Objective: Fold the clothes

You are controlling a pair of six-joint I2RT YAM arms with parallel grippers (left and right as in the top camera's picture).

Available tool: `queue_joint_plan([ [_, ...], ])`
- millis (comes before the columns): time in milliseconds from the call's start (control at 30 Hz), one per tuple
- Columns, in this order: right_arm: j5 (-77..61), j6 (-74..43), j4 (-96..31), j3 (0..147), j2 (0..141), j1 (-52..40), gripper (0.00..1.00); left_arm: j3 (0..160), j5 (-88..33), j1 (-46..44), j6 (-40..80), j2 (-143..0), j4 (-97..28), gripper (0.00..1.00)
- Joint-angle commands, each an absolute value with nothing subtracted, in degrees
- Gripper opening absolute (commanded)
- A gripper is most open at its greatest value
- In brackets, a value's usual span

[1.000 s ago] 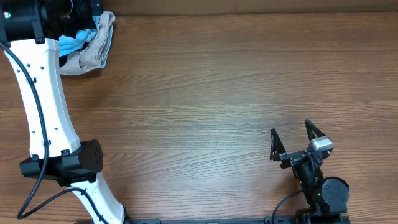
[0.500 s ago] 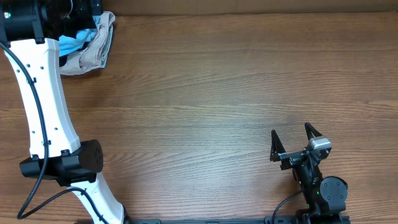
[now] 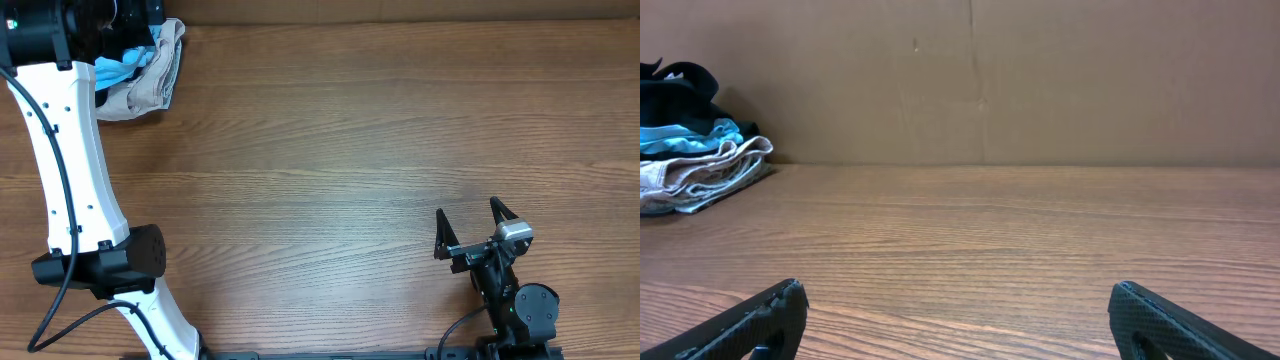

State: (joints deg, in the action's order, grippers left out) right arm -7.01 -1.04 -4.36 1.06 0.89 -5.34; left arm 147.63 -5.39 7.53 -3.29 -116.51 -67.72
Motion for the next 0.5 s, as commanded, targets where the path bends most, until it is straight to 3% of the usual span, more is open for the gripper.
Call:
queue_joint_plan([
  [0, -6.2, -0.6, -4.2, 0.5, 0.2, -5.6, 1.0, 147.4, -5.8, 7.6, -2.5, -116.9, -67.5, 1.0],
  [300, -6.2, -0.6, -4.2, 0.5, 0.2, -5.6, 1.0, 144.6, -5.6, 7.3, -2.6, -111.8, -69.2, 1.0],
  [467, -6.2, -0.6, -4.2, 0.5, 0.2, -5.6, 1.0, 128.9, -5.6, 7.5, -2.6, -97.8, -69.1, 1.0],
])
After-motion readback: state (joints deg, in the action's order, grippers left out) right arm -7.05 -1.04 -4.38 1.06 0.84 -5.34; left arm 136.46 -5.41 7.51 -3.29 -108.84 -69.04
